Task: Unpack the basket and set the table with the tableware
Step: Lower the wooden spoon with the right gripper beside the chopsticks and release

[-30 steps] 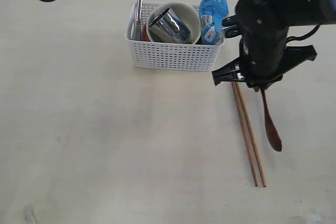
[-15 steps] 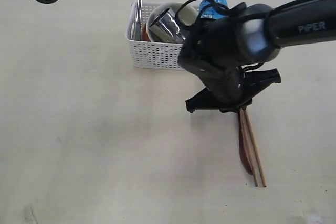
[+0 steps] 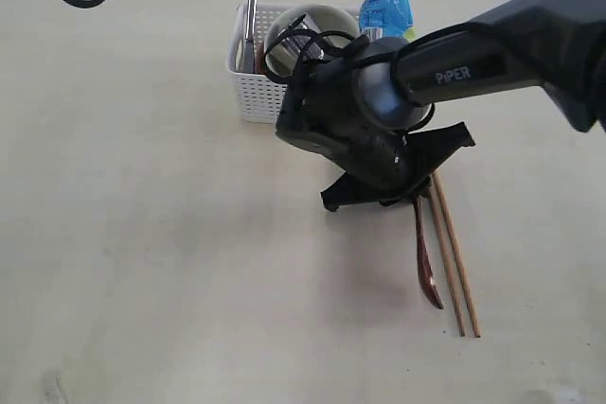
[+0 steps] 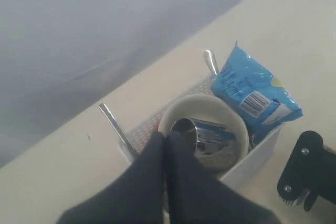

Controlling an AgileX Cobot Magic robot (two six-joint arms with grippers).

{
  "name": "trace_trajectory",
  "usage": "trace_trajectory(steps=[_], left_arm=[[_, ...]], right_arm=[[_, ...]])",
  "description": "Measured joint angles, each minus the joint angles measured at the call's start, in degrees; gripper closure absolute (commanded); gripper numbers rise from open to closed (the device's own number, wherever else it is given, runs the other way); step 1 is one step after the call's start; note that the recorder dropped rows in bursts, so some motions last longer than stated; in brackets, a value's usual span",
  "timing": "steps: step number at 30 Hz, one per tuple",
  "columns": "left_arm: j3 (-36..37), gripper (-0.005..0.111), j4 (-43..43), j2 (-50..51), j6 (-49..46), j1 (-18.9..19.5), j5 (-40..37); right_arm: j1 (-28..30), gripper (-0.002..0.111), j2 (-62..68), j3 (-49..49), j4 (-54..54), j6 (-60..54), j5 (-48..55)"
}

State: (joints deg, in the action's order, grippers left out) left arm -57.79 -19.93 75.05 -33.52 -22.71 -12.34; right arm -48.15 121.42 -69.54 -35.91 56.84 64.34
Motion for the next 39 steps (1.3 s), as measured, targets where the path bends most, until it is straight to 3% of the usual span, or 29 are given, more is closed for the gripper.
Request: trace_trajectory(steps=[10, 18, 32, 39], left_arm=[[0.0, 0.107, 0.0, 0.0, 0.0, 0.0, -0.12], [0.0, 0.107, 0.0, 0.0, 0.0, 0.0, -0.44], [0.0, 0.107, 0.0, 0.0, 0.0, 0.0, -0.87], [0.0, 0.107, 1.09, 0.0, -0.82, 0.0, -2.55]], right_arm=[[0.0, 0.108, -0.03, -0.21, -2.09, 0.0, -3.39], [0.0, 0.064, -0.03, -0.43, -1.82, 0.21, -2.0], [0.0, 0.064, -1.45, -0.43, -0.92, -1.59, -1.61], [0.28, 0.064, -10.67, -0.43, 0.8, -11.67, -6.25]])
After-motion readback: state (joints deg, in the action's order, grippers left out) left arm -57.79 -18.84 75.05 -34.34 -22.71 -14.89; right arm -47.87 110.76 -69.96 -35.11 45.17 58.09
